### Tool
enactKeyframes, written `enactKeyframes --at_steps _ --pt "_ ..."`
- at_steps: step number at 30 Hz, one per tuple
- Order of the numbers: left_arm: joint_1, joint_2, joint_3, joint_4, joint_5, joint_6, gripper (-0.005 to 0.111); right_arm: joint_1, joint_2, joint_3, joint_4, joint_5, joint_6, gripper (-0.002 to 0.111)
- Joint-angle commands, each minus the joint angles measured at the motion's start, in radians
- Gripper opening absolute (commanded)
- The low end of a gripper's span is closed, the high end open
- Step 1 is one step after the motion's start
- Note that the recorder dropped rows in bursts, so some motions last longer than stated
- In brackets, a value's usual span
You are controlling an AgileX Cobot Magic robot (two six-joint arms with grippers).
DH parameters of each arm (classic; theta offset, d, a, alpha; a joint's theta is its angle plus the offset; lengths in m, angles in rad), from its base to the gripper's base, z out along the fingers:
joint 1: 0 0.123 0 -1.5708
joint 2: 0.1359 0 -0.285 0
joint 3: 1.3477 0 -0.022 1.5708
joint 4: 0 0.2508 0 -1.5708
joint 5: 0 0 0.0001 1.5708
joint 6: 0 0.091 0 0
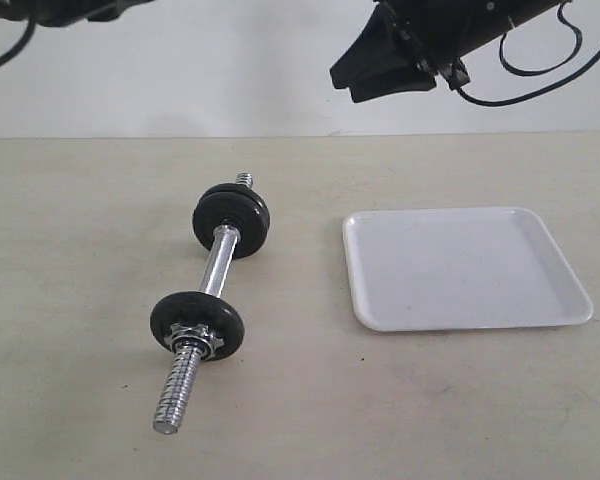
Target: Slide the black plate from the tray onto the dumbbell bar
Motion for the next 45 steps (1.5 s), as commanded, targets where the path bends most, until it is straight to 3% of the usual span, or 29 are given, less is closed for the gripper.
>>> enactKeyframes --at_steps 1,3,7,13,20,24,32,45 --pt "0.002 -0.092 -0.003 0.005 0.027 0.061 0.01 -0.001 -0.07 -0.005 0.018 0.006 -0.058 0.001" --pt "0.002 -0.126 -0.003 0.005 0.027 0.063 0.004 -0.001 -0.102 -0.005 0.018 0.006 -0.068 0.001" --pt "0.002 -0.184 -0.003 0.009 0.041 0.078 0.004 -0.001 -0.164 -0.005 0.018 0.006 -0.075 0.001" --pt "0.002 -0.286 0.006 0.033 0.213 0.078 0.004 -0.001 -0.363 -0.005 0.001 0.006 -0.079 0.001" --pt "0.002 -0.463 0.01 0.057 0.249 0.078 0.004 -0.001 -0.627 -0.005 -0.161 0.006 -0.076 0.001" --pt "0.002 -0.533 0.017 0.084 0.352 0.062 0.004 -0.001 -0.729 -0.005 -0.245 0.006 -0.023 0.001" --pt "0.002 -0.681 0.074 0.23 0.435 -0.081 0.004 -0.001 -0.907 -0.005 -0.363 0.006 -0.028 0.001" --pt "0.002 -0.989 0.282 0.251 0.478 -0.135 0.004 -0.001 -1.172 0.006 -0.412 0.006 -0.06 0.001"
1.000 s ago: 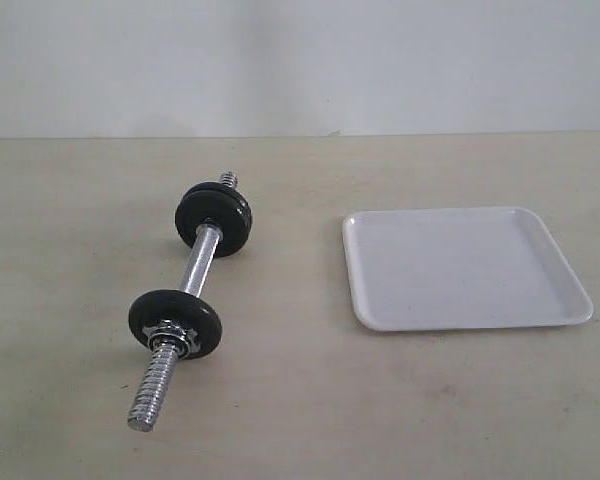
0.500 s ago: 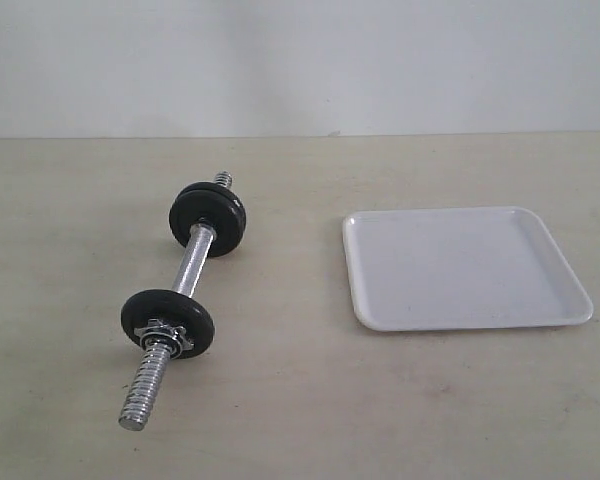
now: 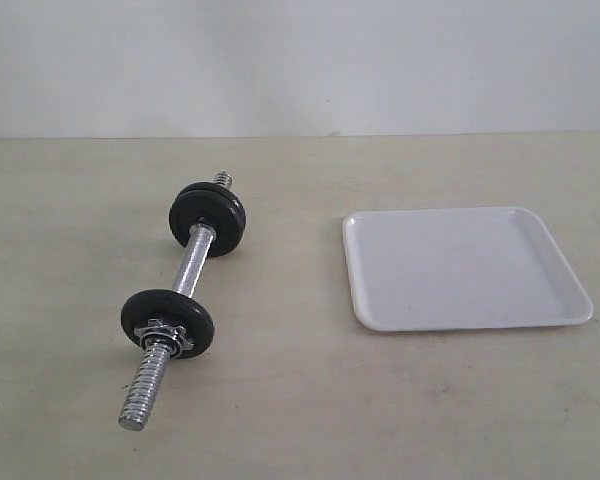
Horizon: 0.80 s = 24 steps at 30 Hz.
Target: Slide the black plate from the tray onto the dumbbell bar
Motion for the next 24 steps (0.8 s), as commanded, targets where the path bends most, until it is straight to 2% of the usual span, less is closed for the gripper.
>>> enactKeyframes --at_steps 1,10,15,24 --pt "0.002 -0.096 0.081 0.006 0.019 -0.037 0.004 -0.001 -0.082 0.018 -0.029 -0.002 -0.004 0.001" --pt "0.002 -0.213 0.193 -0.004 0.026 -0.047 0.004 -0.001 -0.27 0.17 -0.126 -0.002 0.051 0.001" --pt "0.002 -0.23 0.218 -0.086 0.027 -0.047 0.004 -0.001 -0.387 0.236 -0.126 -0.002 0.072 0.001" --pt "0.002 -0.276 0.302 -0.091 0.029 -0.047 0.004 -0.001 -0.629 0.394 -0.187 -0.002 0.214 0.001"
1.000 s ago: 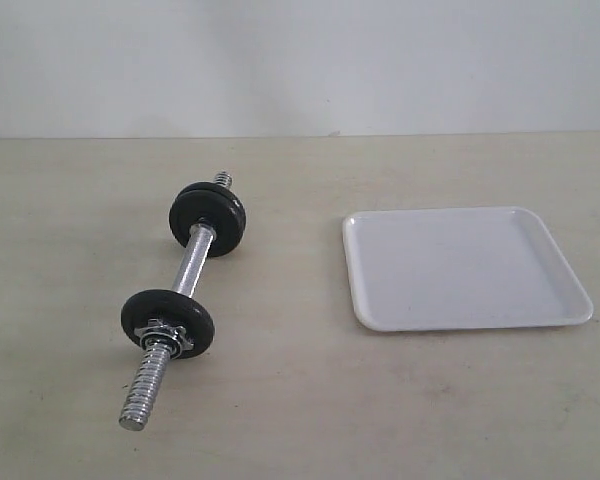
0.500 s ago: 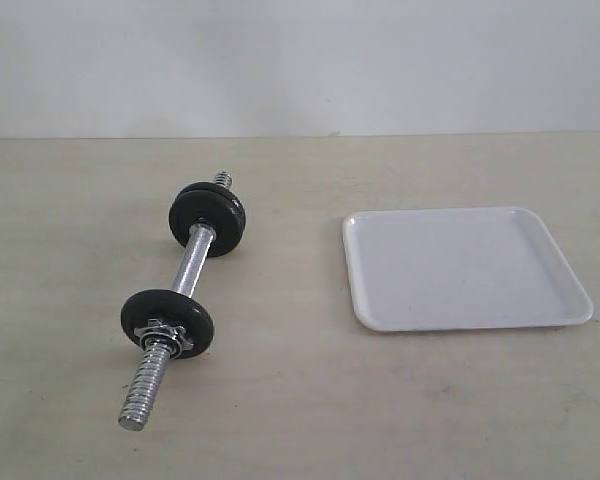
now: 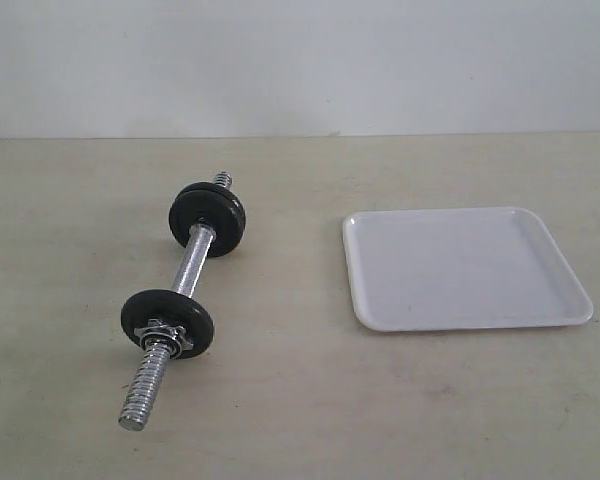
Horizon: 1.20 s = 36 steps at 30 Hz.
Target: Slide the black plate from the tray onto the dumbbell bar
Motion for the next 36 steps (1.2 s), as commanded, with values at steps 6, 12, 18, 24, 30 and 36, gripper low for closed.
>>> enactKeyframes --at_steps 6,12,18,24,30,36 --pt "0.002 -0.07 0.105 -0.098 -0.101 0.015 0.004 -0.001 -0.219 0.222 -0.08 -0.005 0.16 0.001" --pt "0.002 -0.144 0.186 -0.209 -0.225 0.085 0.004 -0.001 -0.262 0.414 -0.032 -0.163 0.184 0.0" --pt "0.002 -0.208 0.231 -0.244 -0.316 0.135 0.004 -0.001 -0.256 0.624 0.06 -0.445 0.099 0.0" --pt "0.002 -0.22 0.235 -0.275 -0.354 0.21 0.004 -0.001 -0.255 0.829 0.068 -0.654 0.101 0.0" --pt "0.002 -0.22 0.264 -0.275 -0.389 0.21 0.004 -0.001 -0.254 0.964 0.068 -0.842 0.159 0.0" --pt "0.002 -0.22 0.265 -0.266 -0.435 0.22 0.004 -0.001 -0.22 1.074 0.038 -0.903 0.159 0.0"
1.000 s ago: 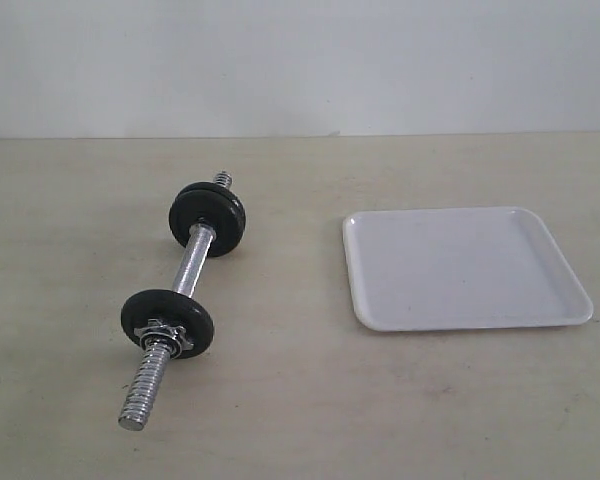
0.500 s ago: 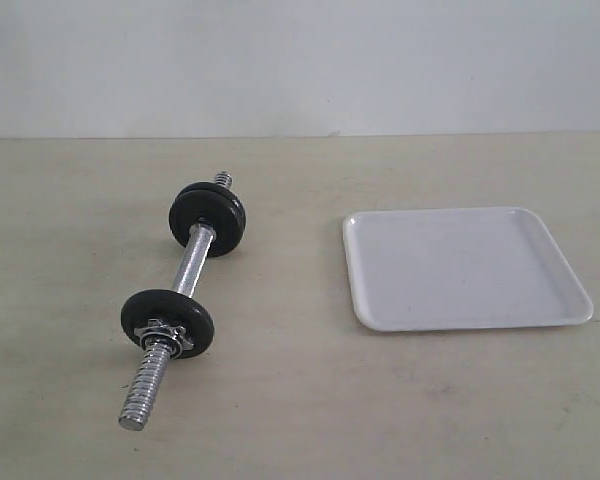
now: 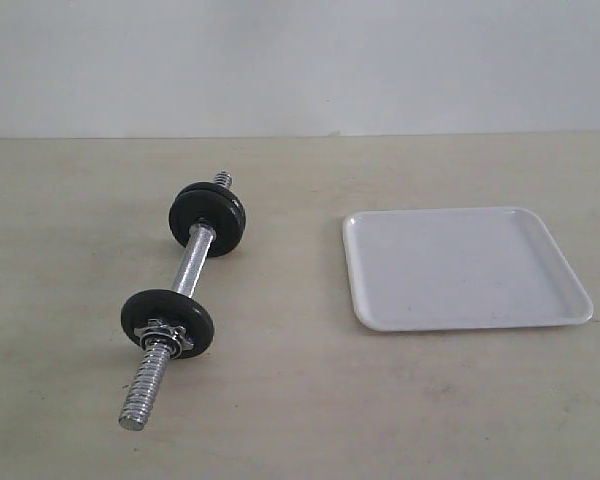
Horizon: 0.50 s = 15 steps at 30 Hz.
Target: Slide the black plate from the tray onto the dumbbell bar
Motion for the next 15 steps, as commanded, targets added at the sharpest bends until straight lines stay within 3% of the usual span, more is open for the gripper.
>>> enactKeyframes --at_steps 1,15 --pt "0.002 -0.003 0.004 0.002 -0.056 0.014 0.004 -0.001 0.04 0.076 -0.017 -0.052 0.008 0.0" --pt "0.002 0.029 0.004 0.007 -0.091 0.033 0.004 -0.001 0.107 0.097 -0.014 -0.227 0.011 0.0"
